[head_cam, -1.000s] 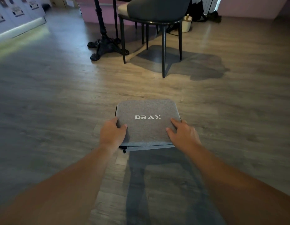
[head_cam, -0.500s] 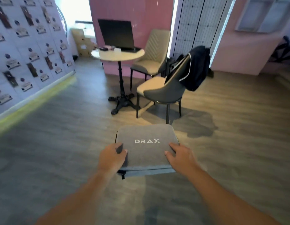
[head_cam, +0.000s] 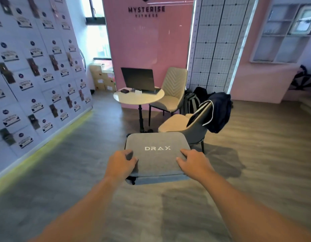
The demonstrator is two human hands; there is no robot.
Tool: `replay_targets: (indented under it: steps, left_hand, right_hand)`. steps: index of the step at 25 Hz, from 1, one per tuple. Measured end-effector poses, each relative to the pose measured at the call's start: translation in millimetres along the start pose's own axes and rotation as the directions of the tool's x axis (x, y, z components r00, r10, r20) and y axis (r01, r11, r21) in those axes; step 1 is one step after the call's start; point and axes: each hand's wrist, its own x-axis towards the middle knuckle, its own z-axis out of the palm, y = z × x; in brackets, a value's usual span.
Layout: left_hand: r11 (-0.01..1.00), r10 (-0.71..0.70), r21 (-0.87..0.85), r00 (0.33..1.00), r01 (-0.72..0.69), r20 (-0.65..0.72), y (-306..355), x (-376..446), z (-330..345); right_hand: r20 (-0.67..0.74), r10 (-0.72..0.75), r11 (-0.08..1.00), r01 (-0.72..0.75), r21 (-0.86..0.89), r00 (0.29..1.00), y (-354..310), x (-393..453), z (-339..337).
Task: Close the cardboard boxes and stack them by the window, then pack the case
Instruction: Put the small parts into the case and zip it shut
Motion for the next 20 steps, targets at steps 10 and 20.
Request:
replay_targets:
  steps: [10, 20]
  left_hand:
    - [0.996, -0.08, -0.041, 0.992, 0.077, -0.093, 0.1, 199.7, -28.9]
    - [0.998, -0.041, -0.05, 0.998, 0.038, -0.054, -102.5, 470.5, -28.1]
  right_hand:
    - [-0.049, -0.174, 0.984, 0.176, 0.033, 0.984, -61.5, 213.5, -19.1]
    - [-0.061, -0.126, 0.989, 0.13, 0.074, 0.99, -158.0, 462.2, 30.9]
